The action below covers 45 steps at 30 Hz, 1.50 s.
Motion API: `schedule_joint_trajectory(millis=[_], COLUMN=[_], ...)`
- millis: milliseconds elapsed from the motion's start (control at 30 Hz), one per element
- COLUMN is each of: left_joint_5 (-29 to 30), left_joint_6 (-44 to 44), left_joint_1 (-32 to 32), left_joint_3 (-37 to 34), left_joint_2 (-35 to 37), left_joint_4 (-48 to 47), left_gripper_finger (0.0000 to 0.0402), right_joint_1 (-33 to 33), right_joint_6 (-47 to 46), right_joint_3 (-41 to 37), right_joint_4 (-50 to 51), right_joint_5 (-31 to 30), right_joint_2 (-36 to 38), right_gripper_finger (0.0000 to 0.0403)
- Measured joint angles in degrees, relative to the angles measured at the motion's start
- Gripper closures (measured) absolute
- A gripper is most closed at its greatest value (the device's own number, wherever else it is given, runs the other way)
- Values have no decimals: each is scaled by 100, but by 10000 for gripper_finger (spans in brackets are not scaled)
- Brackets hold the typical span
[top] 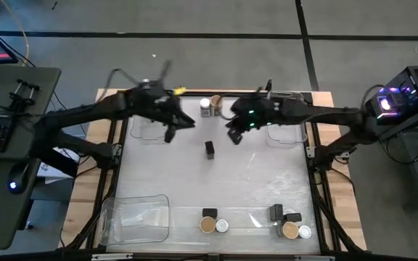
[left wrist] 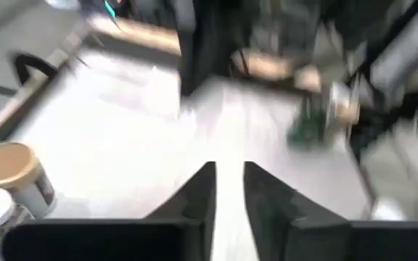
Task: Sort spices by type
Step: Put the black seasoning can into the top left transparent bin
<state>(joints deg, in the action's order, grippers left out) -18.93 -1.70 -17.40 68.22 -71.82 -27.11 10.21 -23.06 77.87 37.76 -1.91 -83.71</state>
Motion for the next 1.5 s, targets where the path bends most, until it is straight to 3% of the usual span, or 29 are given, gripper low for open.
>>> schedule_joint_trajectory(millis=[100, 233, 400, 600, 833, 1133, 1500], left_joint_5=[60, 994, 1873, 1858, 1540, 1713, 1934], left_joint_6=[1455, 3077, 4006, 4550, 5040, 5771, 5859], left_joint_1=[64, 321, 643, 909, 947, 917, 917], left_joint_3=[651, 1345, 1902, 2310, 2350, 2349, 2349], left_joint_2=[-835, -1833, -2928, -3715, -3983, -4223, -4618], left_joint_4=[-957, -1576, -1785, -2225, -2346, -2310, -2080], left_gripper_finger=[280, 214, 169, 165, 165, 165, 165], right_joint_1=[31, 29, 29, 29, 30, 29, 29], right_joint_6=[-44, -63, -73, 62, 108, 106, 106], right_joint_3=[0, 2, 3, 4, 4, 4, 4], right_joint_4=[359, 725, 1059, 1320, 1394, 1394, 1388], right_joint_5=[-220, -478, -691, -704, -702, -702, -693], right_joint_2=[434, 840, 1014, 992, 987, 987, 986], right_gripper_finger=[403, 403, 403, 403, 403, 403, 403])
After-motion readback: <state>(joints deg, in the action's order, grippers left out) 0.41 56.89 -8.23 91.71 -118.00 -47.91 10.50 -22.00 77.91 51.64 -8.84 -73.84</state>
